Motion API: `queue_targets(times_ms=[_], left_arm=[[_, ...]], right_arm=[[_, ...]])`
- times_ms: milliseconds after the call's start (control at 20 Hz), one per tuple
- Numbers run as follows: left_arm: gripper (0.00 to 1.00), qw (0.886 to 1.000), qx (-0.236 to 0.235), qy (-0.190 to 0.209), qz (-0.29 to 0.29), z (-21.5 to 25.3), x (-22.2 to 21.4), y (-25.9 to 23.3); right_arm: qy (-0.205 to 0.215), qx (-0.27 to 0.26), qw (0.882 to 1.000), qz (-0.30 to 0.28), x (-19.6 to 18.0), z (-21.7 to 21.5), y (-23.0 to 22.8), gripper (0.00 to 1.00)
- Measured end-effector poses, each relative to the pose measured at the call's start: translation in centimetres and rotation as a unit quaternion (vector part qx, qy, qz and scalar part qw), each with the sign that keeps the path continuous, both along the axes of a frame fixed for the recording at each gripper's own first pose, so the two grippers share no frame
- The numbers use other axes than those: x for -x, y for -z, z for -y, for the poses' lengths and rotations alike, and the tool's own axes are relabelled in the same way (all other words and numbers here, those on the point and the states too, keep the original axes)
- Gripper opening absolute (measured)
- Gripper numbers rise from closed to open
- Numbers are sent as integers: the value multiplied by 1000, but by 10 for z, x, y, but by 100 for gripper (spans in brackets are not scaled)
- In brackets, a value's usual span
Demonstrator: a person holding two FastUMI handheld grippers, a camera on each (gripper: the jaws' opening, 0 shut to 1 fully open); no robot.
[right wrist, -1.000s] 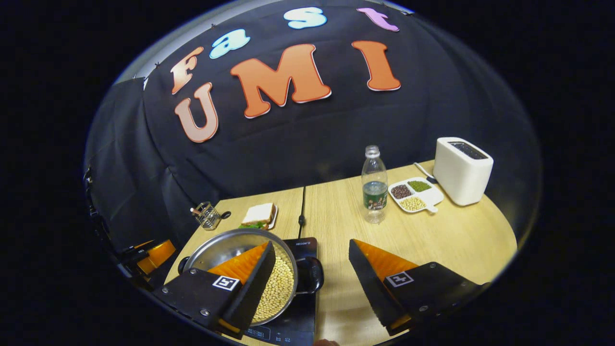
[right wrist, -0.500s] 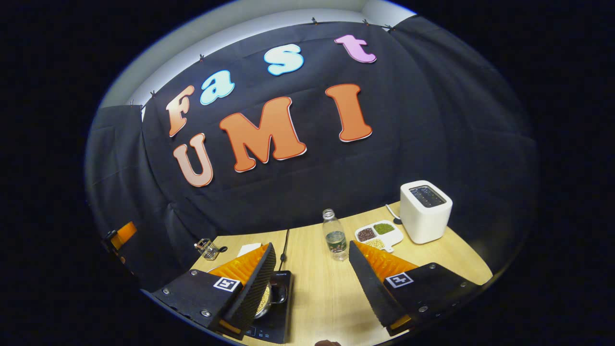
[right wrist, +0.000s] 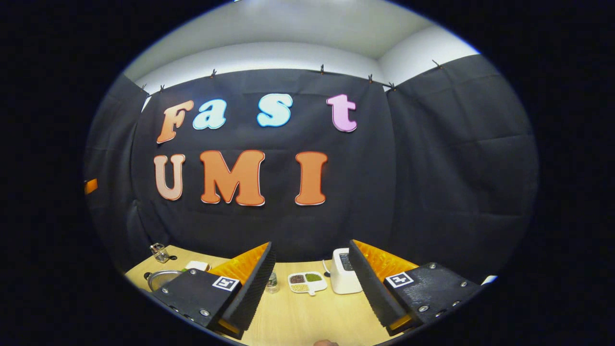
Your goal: First push the handle of the pot to place it horizontally, then grasp the pot with both hands and set it on the induction cooktop.
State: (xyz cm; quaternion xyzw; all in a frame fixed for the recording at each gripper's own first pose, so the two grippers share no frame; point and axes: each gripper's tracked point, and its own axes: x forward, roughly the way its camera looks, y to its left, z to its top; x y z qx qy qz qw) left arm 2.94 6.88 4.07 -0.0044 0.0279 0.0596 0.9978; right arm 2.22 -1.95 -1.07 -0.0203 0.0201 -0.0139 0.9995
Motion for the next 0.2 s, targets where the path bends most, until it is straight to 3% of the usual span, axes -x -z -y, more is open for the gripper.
queue_targets(times_ms=[100, 200], left_arm=[[98, 1000, 4, -5, 1, -5, 6, -4], [99, 1000, 5, -6, 1, -7, 7, -3]], right_arm=[[8, 11, 1000, 16, 9, 7, -15, 95], [5, 12, 1000, 22, 19, 9, -22, 100]])
